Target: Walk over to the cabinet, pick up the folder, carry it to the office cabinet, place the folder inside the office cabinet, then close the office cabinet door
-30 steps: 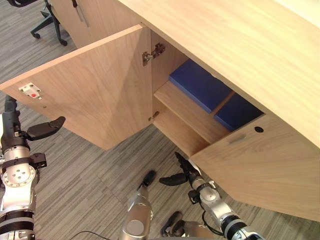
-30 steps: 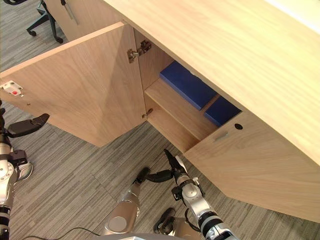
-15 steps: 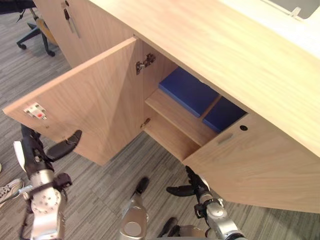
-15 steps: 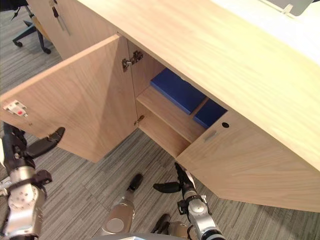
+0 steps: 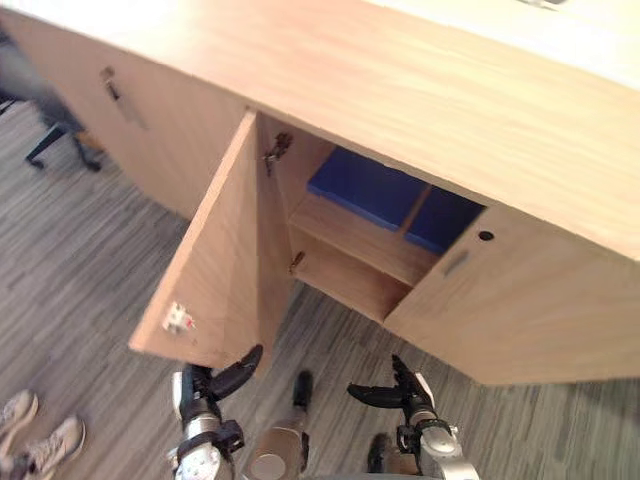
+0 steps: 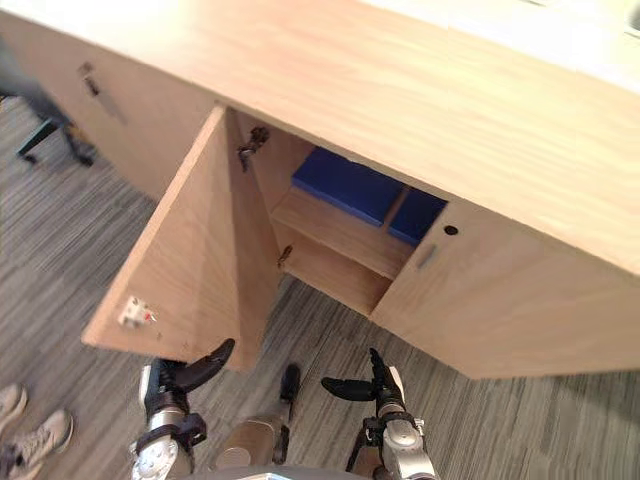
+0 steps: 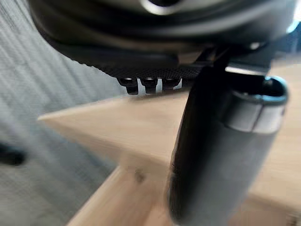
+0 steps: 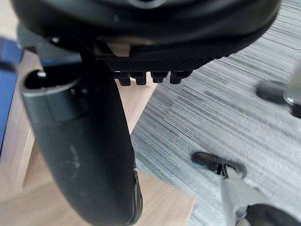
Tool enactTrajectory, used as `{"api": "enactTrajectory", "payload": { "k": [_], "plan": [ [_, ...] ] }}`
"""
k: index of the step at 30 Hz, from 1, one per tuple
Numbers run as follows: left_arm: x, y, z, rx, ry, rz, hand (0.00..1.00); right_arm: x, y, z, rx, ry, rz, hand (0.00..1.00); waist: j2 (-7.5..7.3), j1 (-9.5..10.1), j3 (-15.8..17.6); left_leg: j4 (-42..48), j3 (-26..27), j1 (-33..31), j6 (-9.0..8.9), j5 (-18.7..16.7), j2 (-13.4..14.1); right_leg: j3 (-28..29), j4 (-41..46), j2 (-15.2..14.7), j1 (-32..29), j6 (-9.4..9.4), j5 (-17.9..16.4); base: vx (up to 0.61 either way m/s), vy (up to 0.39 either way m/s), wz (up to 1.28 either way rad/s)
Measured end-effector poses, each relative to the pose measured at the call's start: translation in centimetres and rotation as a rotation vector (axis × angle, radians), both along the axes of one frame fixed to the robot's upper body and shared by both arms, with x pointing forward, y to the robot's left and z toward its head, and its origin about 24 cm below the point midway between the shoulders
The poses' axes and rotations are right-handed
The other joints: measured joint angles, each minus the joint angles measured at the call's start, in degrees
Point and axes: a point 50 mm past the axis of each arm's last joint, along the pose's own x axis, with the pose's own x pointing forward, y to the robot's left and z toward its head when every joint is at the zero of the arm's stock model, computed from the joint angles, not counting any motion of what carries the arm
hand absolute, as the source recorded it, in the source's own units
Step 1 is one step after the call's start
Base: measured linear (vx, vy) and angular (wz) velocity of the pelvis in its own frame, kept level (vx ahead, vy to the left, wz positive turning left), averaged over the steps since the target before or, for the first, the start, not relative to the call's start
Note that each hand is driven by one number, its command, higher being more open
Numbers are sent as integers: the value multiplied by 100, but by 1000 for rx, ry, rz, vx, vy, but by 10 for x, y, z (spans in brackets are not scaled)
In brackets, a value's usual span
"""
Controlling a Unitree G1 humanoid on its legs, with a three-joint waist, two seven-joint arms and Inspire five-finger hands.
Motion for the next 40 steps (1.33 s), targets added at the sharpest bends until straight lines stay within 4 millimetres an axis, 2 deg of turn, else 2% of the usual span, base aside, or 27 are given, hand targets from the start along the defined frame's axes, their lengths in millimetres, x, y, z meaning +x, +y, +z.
{"api": "enactTrajectory", "payload": {
  "k": [1,2,3,4,5,6,7,8,9,10,11,14,15,17,19,21,23,25,27,30,32,35,38,40],
  "plan": [
    [-2,-9,-4,-9,25,-50,100,0,2,0,4,1,2,100,0,-143,1,1,118,16,15,-29,3,150,-33,6,-40,-24,17,-73,95,-82],
    [1,-22,-7,-8,46,-152,100,-1,4,-1,10,9,3,100,-38,-331,-3,10,356,59,-1,-142,-1,348,-117,-62,-67,-134,60,-36,113,-104],
    [9,-28,-10,18,68,-219,100,-1,9,-2,20,13,9,100,-197,-494,59,698,607,-2,437,-355,-55,511,-191,-216,-97,-249,122,16,111,-123],
    [12,-29,-11,16,71,-221,100,-3,7,-2,16,19,10,100,-156,-507,40,847,655,48,452,-653,14,644,-293,-161,-92,-335,202,78,113,-166],
    [26,-23,-10,46,69,-274,100,-6,2,-3,7,29,4,100,-146,-594,28,567,1071,263,321,-785,101,873,-619,-66,-25,-478,327,47,98,-153],
    [35,-17,-8,76,55,-294,100,-6,0,-3,7,26,3,100,-132,-618,17,394,1245,360,302,-774,139,940,-660,-36,-51,-420,375,-29,135,-173],
    [56,-2,3,145,11,-316,100,-5,-1,-1,13,17,2,100,-120,-699,18,195,1451,453,243,-734,196,976,-706,63,-118,-321,491,-102,106,-136],
    [77,20,16,235,-19,-325,100,-6,-5,-1,13,16,-9,100,-95,-795,12,84,1564,491,172,-684,213,978,-873,191,-68,-309,590,-116,80,-112],
    [86,29,24,270,-43,-316,100,-7,-8,-1,10,17,-11,100,-86,-865,16,51,1590,490,165,-679,209,1065,-1011,228,-35,-327,639,-135,57,-66],
    [104,45,43,332,-100,-293,100,-10,-15,-2,-1,26,-18,100,-70,-939,12,-18,1601,478,139,-661,212,1053,-1169,226,-36,-317,689,-137,56,-41],
    [118,60,61,384,-150,-265,100,-15,-20,-4,7,40,-39,100,-33,-946,29,-19,1603,464,105,-638,228,1047,-1265,235,-38,-328,771,-111,48,-33],
    [139,88,88,510,-186,-228,100,-15,-24,-2,11,35,-42,100,13,-963,0,-21,1572,465,58,-607,268,969,-1309,258,-37,-248,917,-60,-19,-5],
    [142,91,92,527,-193,-226,100,-15,-26,-2,8,32,-39,100,53,-961,7,-21,1554,464,49,-601,276,948,-1304,265,-38,-244,919,-32,-58,26],
    [149,98,103,585,-205,-226,100,-14,-33,0,-7,27,-28,100,259,-957,-41,-23,1443,429,39,-595,298,883,-1298,304,-30,-243,918,25,-53,25],
    [149,104,105,609,-198,-215,100,-16,-36,0,-15,29,-24,100,341,-925,-78,-23,1426,435,24,-585,329,874,-1307,339,-9,-242,918,80,-50,8],
    [148,107,105,609,-195,-199,100,-17,-36,-1,-17,35,-25,100,345,-872,-84,-23,1388,458,-19,-554,353,857,-1307,362,30,-214,936,111,-54,8],
    [146,107,103,604,-201,-197,100,-18,-36,-2,-17,42,-27,100,343,-823,-85,-22,1267,466,-10,-470,331,850,-1307,364,66,-108,1021,157,-52,13],
    [135,101,94,570,-202,-193,100,-19,-37,-4,-18,52,-28,100,323,-784,-96,-21,1251,537,9,-411,300,866,-1310,341,125,-43,1175,169,-28,6],
    [108,82,70,476,-184,-201,100,-20,-39,-5,-24,64,-46,100,318,-712,-100,-5,1253,637,101,-428,281,884,-1357,339,262,25,1257,238,-25,-3],
    [76,61,37,342,-99,-231,100,-19,-41,-6,-31,70,-65,100,312,-658,-104,9,1247,662,113,-435,287,902,-1383,372,281,27,1258,220,-25,-8],
    [45,45,4,229,27,-273,100,-15,-44,-5,-38,66,-84,100,308,-633,-105,9,1249,736,102,-442,332,910,-1379,420,338,26,1261,147,-45,-9],
    [13,33,-34,134,208,-279,100,-9,-49,-3,-55,48,-113,100,305,-563,-117,8,1251,903,15,-503,424,945,-1365,495,456,24,1261,44,-42,-13],
    [-11,26,-56,89,341,-290,100,-3,-52,0,-77,33,-129,100,292,-555,-121,-4,1213,899,-6,-522,448,925,-1366,517,452,-7,1241,-58,-18,0],
    [-22,23,-64,77,403,-300,100,-3,-55,0,-88,39,-142,100,286,-535,-122,-27,1190,899,-2,-518,431,886,-1363,496,452,-55,1201,-105,-2,2]
  ]
}}
